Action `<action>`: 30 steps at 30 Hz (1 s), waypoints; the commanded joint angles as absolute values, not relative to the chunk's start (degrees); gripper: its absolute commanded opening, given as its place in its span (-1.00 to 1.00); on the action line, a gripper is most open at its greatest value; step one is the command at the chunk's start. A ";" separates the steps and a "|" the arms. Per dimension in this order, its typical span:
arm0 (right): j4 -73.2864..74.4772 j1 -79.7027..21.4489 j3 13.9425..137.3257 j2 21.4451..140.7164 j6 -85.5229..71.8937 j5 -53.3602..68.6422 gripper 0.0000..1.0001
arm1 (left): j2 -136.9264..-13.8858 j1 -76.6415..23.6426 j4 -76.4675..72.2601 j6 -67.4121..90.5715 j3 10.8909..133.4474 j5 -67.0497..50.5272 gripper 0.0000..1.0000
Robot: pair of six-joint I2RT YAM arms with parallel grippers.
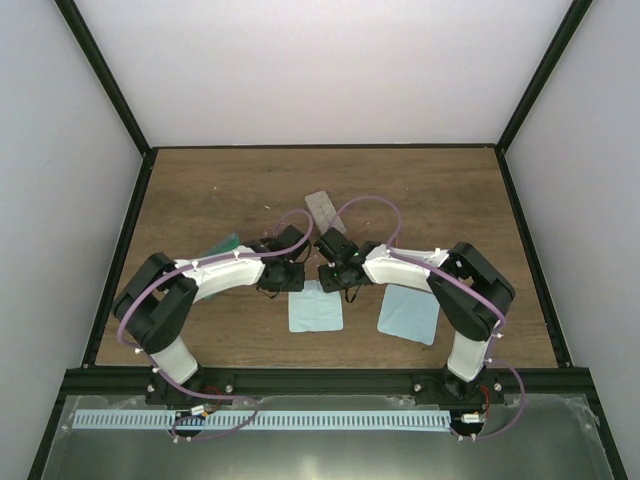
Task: Organize the sunglasses
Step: Adjust the glasses cleaning cloth at the center of the board.
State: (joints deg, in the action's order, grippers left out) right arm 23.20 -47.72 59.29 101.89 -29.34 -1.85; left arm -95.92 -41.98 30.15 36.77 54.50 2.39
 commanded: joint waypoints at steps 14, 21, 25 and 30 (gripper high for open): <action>23.81 -48.24 61.66 101.35 -28.91 -3.22 -0.86 | -98.70 -41.92 28.98 36.23 54.23 3.16 -0.35; 23.60 -48.24 61.44 101.29 -29.24 -2.58 -0.86 | -99.43 -41.91 28.62 35.96 54.63 2.55 -0.54; 23.71 -48.25 61.44 101.25 -29.12 -2.46 -0.87 | -99.37 -41.84 28.52 35.95 54.76 2.46 -0.70; 23.75 -48.25 61.44 101.16 -29.09 -2.37 -0.87 | -98.91 -41.92 28.56 36.04 54.67 2.33 -0.89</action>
